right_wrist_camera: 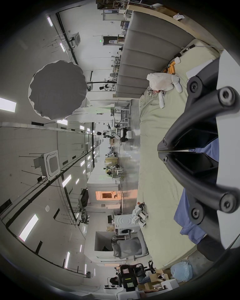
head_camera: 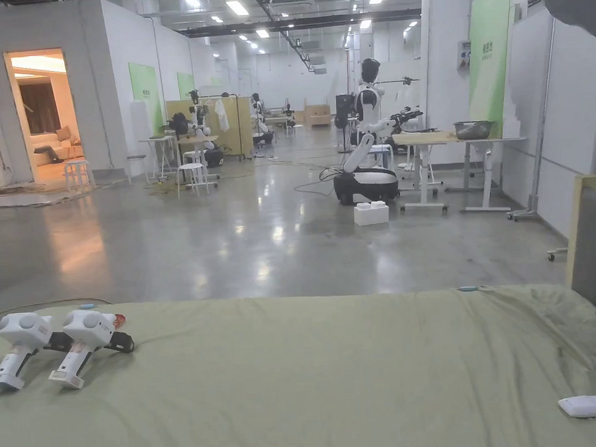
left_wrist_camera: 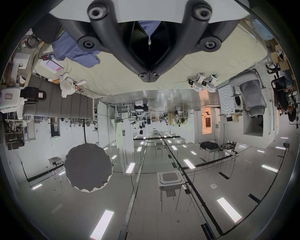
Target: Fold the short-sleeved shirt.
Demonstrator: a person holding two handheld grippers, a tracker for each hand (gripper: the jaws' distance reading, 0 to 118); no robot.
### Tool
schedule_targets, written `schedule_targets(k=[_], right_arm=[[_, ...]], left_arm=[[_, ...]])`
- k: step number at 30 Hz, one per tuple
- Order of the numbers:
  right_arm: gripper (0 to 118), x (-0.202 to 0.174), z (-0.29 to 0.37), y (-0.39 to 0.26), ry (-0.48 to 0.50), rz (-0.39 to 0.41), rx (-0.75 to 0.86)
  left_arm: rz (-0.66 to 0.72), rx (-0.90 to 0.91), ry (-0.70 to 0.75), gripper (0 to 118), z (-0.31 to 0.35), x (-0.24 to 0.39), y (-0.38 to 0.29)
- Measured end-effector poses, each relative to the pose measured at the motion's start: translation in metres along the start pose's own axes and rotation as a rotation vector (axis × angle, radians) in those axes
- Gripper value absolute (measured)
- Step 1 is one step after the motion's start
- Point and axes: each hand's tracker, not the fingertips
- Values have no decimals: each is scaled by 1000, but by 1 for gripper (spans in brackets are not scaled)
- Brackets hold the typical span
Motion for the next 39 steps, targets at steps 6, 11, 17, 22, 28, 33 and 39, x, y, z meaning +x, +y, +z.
schedule_targets(k=[6,11,17,22,28,33,39], right_arm=[[0,4,-6,-4,1,-36,-19],[0,7,-17,-17,5,-48,-60],[0,13,-29,-45,6,-96,-154],[0,26,-32,-72,-13,-126,-246],[0,47,-28,-89,-78,-122,-321],[0,64,-27,-95,-141,-111,-372],[0,79,-45,-102,-150,-166,-421]], left_arm=[[1,-34,-4,0,-5,-3,0],[171,-102,-69,0,-33,-24,-10],[171,-363,-54,33,-118,-48,-57],[51,-598,-41,71,-219,-63,-137],[219,-922,7,69,-324,-92,-225],[270,-976,82,51,-347,-98,-258],[135,-993,73,19,-349,-75,-252]])
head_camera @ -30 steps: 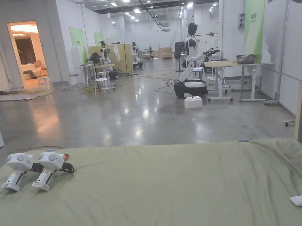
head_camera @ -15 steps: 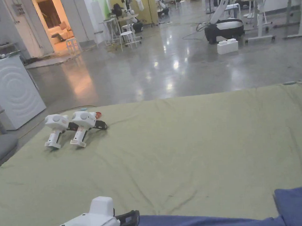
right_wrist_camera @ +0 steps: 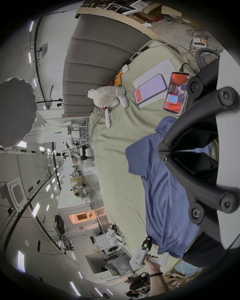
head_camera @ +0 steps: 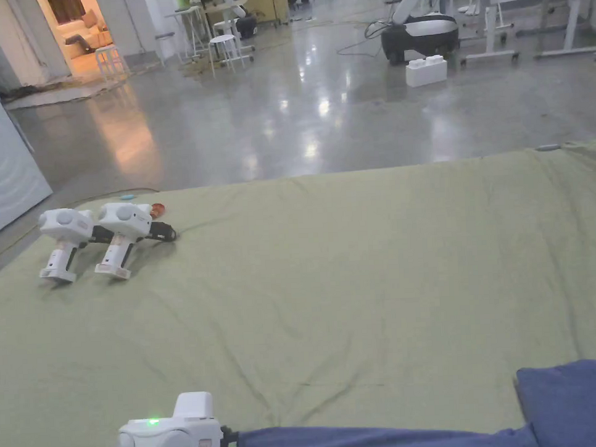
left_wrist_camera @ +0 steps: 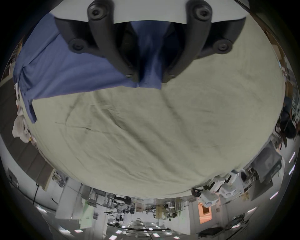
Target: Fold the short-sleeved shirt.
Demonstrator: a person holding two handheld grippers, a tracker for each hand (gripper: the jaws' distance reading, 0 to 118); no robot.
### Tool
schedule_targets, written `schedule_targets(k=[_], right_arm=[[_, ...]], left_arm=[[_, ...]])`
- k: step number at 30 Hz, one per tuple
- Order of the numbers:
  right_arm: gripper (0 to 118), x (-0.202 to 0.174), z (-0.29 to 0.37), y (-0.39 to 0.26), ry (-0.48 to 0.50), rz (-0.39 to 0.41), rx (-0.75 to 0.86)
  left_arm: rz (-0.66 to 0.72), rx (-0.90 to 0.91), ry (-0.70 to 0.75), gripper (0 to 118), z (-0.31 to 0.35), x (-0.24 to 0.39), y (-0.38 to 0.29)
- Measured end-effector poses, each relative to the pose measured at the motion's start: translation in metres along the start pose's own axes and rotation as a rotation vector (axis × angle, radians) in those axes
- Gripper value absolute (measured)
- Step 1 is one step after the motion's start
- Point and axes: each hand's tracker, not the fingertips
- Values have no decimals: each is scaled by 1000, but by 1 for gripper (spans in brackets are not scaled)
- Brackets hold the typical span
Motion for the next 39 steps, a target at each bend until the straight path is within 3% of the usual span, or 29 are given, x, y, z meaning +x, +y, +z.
schedule_targets(k=[1,4,5,6,7,8,10,12,14,16,17,19,20,21,22,25,28,30,33,39], right_arm=[[0,2,-10,6,2,1,-9],[2,13,-50,32,30,-7,-72],[10,16,-67,40,36,-16,-110],[32,21,-91,49,40,-17,-149],[66,27,-117,57,49,-17,-180],[74,32,-140,64,52,-15,-220],[73,44,-194,74,32,-23,-284],[68,49,-244,78,-41,27,-447],[54,50,-283,70,-34,80,-545],[44,45,-304,56,-46,70,-642],[44,42,-306,51,-32,77,-647],[44,32,-300,50,-66,165,-593],[42,28,-295,49,-69,157,-593],[34,29,-294,51,-58,132,-588],[0,29,-295,53,-18,99,-586],[0,25,-289,61,-44,147,-580],[0,32,-261,73,-25,74,-489],[0,38,-236,80,-8,50,-424],[0,51,-189,78,53,-43,-345],[0,56,-87,42,60,-24,-273]], left_arm=[[-42,-11,15,11,-2,6,2],[-97,-44,50,3,-11,18,1],[-109,-59,60,3,-15,20,2],[-108,-67,61,3,-18,22,0],[-116,-75,62,3,-20,22,1],[-120,-78,60,3,-19,21,3],[-115,-92,51,3,-18,18,6],[-111,-95,43,3,-18,16,6],[-112,-98,36,3,-15,17,7],[-118,-100,33,3,-14,17,7],[-122,-100,31,3,-14,17,6],[-130,-94,27,3,-16,14,4],[-133,-91,24,3,-16,14,3],[-134,-90,19,3,-15,12,3],[-127,-90,12,3,-15,9,6],[-28,-61,-55,3,2,-4,13],[79,150,-137,2,49,-26,12],[116,193,-208,2,80,-39,7],[53,234,-213,2,119,-50,-16],[34,213,-235,2,171,-53,-96]])
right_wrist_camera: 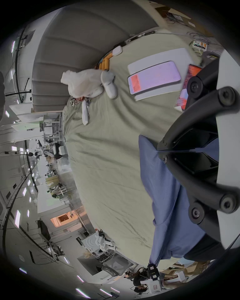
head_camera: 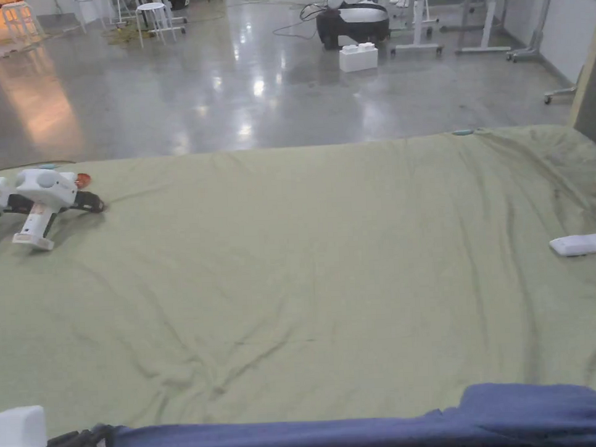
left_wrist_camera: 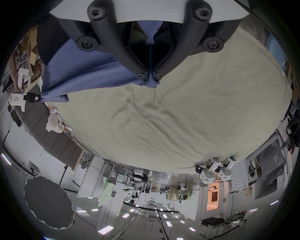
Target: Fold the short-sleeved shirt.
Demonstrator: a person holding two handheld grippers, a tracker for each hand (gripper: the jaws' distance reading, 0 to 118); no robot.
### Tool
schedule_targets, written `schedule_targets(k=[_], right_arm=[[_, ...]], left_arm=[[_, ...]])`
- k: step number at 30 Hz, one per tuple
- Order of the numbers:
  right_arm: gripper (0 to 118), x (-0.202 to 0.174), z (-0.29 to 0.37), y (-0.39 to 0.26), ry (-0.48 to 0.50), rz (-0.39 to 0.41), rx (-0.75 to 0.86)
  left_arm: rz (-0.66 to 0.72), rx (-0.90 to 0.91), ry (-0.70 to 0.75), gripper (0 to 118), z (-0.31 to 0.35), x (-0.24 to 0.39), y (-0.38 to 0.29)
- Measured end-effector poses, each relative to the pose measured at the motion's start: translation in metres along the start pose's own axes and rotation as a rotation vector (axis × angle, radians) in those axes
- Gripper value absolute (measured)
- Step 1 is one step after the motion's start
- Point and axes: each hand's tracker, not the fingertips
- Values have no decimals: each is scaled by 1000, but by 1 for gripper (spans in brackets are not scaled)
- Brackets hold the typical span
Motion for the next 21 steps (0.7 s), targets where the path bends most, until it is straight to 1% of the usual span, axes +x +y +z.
schedule_targets(k=[2,5,9,11,12,13,14,15,16,17,18,19,21], right_arm=[[0,-4,21,-28,-11,-5,-3],[0,-5,34,-66,-21,-19,-42],[0,-7,23,-100,-52,-4,-123],[0,-10,15,-109,-68,16,-137],[0,-11,10,-111,-80,34,-151],[0,-13,5,-111,-92,40,-160],[0,-14,4,-111,-93,46,-163],[0,-17,3,-110,-89,50,-162],[9,-11,-2,-110,-100,60,-165],[32,-11,-1,-110,-126,73,-145],[59,-12,2,-107,-155,93,-124],[76,-13,8,-103,-152,98,-111],[75,-21,25,-96,-149,90,-26]], left_arm=[[-20,-26,10,2,11,1,-25],[1,-78,23,2,11,-7,-56],[16,-122,38,2,0,-17,-87],[-29,-168,56,2,-7,-17,-95],[-36,-160,60,2,-9,-17,-98],[-42,-147,76,8,-10,-17,-100],[-45,-144,87,20,-10,-17,-99],[-47,-129,133,38,-9,-14,-97],[-56,-111,159,66,-6,-14,-94],[-66,-70,169,79,-1,-13,-89],[-69,-22,171,81,7,-11,-84],[-67,41,173,81,22,-5,-75],[-84,169,159,81,48,7,-59]])
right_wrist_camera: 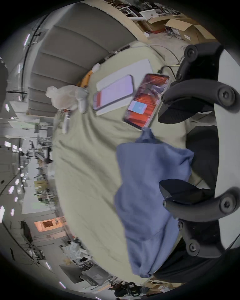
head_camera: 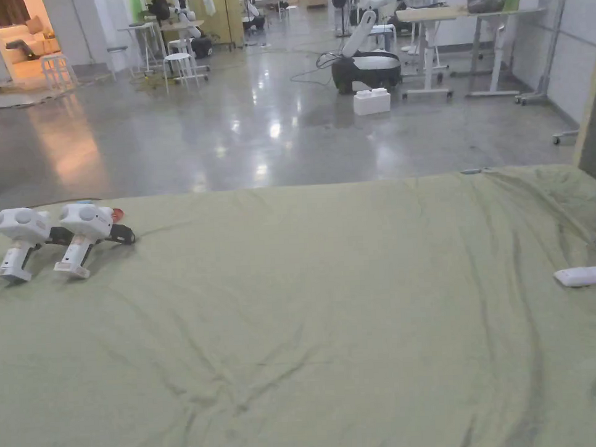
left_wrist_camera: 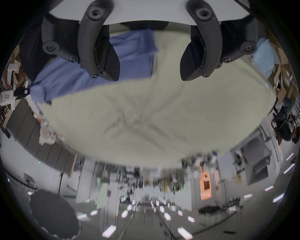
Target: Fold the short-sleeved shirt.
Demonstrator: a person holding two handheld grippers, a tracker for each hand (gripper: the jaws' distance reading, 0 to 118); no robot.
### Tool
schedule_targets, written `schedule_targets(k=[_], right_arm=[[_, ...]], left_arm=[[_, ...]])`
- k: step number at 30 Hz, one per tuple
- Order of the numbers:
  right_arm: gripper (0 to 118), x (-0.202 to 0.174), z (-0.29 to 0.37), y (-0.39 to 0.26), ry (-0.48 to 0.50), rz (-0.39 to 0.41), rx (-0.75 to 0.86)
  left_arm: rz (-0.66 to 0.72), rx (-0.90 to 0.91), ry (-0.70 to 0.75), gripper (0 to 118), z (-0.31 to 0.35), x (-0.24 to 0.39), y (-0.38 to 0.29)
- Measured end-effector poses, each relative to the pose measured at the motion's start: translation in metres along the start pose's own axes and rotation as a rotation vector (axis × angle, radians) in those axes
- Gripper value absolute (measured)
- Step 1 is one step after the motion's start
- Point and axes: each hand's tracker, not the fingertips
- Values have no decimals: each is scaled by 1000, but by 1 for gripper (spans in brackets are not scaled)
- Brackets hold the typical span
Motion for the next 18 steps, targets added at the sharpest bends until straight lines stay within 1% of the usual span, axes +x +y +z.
schedule_targets(k=[3,5,6,8,11,12,13,14,15,16,17,18], right_arm=[[75,-11,37,19,55,-25,174],[75,-25,65,32,102,-60,301],[75,-31,78,39,141,-50,349],[75,-50,105,51,171,-20,470],[73,-68,129,62,163,28,595],[69,-73,130,60,152,35,632],[61,-80,135,60,141,49,661],[53,-86,140,60,135,66,684],[44,-89,143,59,136,72,708],[36,-96,146,61,139,69,717],[32,-98,148,61,147,70,721],[30,-100,150,61,157,68,727]], left_arm=[[-42,222,5,81,48,22,35],[-57,352,-16,82,78,38,54],[-64,409,-23,83,93,48,65],[-69,511,-10,83,117,66,76],[-27,624,-23,82,138,88,77],[-8,663,-24,82,143,96,73],[5,693,-18,79,147,103,68],[-9,673,-17,75,148,110,67],[-17,663,-19,67,149,113,68],[-39,639,-14,52,151,117,70],[-59,633,-12,41,152,119,70],[-84,640,-16,41,154,121,70]])
